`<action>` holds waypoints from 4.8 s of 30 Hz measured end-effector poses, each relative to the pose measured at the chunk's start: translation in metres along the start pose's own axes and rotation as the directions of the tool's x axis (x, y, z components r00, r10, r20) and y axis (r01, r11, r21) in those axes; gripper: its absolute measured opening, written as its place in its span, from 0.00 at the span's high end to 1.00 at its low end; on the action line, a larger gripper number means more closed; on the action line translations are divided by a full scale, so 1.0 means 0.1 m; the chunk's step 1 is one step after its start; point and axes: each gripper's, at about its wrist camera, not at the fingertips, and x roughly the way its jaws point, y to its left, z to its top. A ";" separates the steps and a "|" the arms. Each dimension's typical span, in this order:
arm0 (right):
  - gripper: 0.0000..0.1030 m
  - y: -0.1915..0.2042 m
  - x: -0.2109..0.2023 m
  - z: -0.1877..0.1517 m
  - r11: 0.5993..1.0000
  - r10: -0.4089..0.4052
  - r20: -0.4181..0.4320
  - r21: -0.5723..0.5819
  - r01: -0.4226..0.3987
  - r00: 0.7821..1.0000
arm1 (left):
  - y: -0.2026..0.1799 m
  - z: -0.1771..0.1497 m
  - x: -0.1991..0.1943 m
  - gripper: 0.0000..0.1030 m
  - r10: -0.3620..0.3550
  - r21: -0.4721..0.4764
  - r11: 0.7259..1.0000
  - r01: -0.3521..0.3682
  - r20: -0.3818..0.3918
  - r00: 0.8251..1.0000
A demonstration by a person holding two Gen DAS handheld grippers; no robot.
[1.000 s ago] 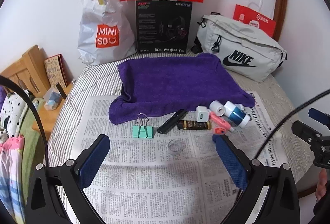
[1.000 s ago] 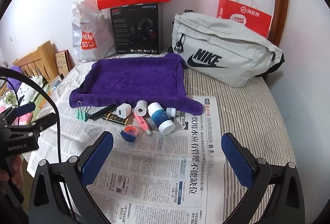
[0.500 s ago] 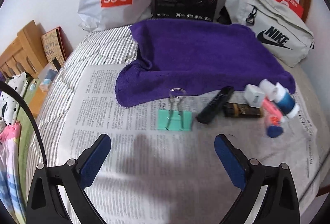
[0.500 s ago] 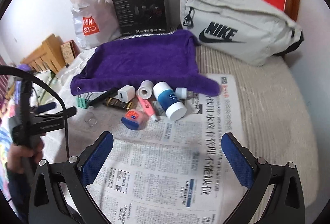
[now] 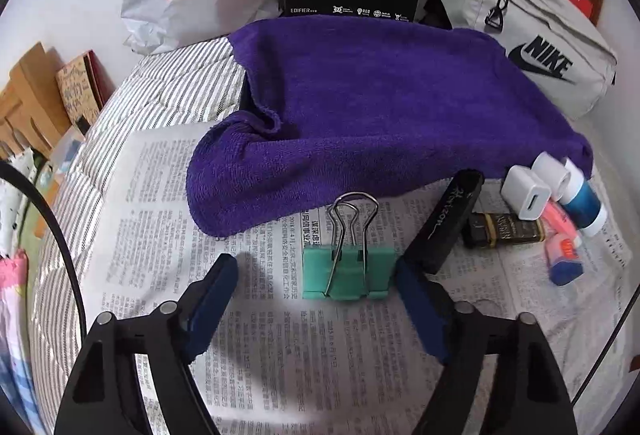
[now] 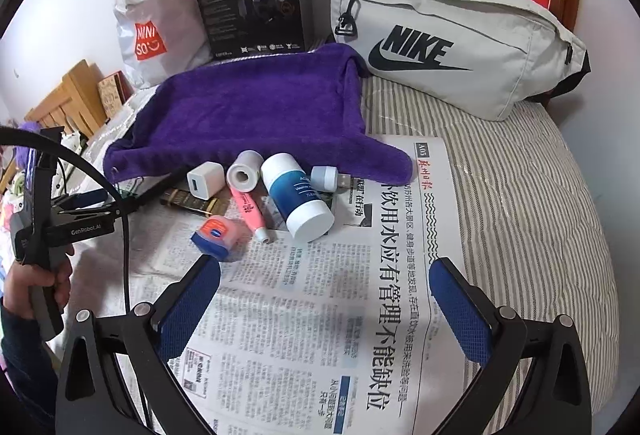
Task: Organize rigid objects
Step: 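Grasp the teal binder clip with the left gripper while the right gripper grasps the white-blue Vaseline jar, then carry the binder clip and Vaseline jar onto the purple towel and release both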
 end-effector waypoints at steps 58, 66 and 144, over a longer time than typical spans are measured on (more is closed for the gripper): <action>0.65 0.20 0.78 0.24 0.981 0.101 -0.134 -0.154 -0.121 0.986 | 0.02 -0.05 -0.15 0.62 -0.059 0.017 0.998 0.059 0.032 0.998; 0.65 0.11 0.54 0.22 0.981 0.131 -0.101 -0.130 -0.144 0.986 | 0.09 -0.07 -0.36 0.62 -0.103 -0.018 0.994 0.104 0.056 0.993; 0.65 0.29 2.09 1.96 0.982 0.045 -0.146 -0.173 -0.070 0.988 | -0.17 1.81 0.87 0.62 -0.074 0.087 0.993 0.079 -0.063 0.995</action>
